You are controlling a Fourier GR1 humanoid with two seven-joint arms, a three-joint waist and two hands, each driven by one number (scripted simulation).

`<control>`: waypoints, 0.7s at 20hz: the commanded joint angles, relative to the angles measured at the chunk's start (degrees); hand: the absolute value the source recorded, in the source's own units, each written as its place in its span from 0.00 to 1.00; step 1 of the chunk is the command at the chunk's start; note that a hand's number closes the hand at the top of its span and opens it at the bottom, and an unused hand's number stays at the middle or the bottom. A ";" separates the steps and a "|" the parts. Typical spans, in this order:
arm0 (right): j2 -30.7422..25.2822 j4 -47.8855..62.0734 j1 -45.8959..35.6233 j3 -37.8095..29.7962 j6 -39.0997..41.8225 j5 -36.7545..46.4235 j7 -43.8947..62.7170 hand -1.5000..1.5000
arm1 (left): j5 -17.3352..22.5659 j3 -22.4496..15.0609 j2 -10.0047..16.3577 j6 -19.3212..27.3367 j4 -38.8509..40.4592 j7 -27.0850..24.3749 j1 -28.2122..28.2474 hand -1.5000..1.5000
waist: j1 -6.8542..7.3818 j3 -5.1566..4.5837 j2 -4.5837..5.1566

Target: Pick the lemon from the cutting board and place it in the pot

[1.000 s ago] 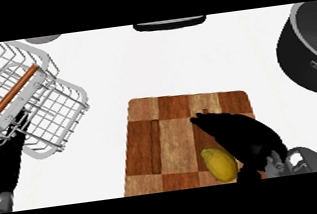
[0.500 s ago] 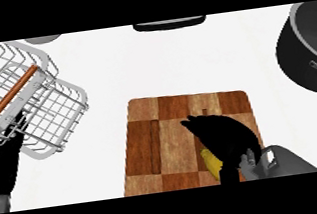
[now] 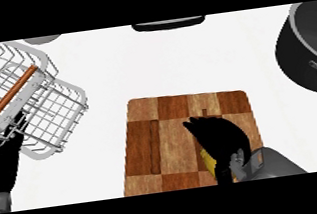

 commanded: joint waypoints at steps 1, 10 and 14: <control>3.22 0.87 0.65 -2.03 3.51 2.77 2.04 0.00 | -1.88 1.90 -1.72 -1.66 -0.36 0.32 -0.17 0.50 | -0.02 0.02 -0.01; -1.70 2.31 2.88 -3.68 5.91 7.94 -11.92 1.00 | -5.57 3.30 -5.12 -1.32 -1.52 -0.40 1.93 0.50 | 0.03 0.03 -0.01; 3.13 5.88 2.17 -3.64 3.76 12.90 -13.72 1.00 | -5.48 5.89 -5.20 -5.25 0.20 -1.08 1.56 0.50 | 0.04 0.02 0.03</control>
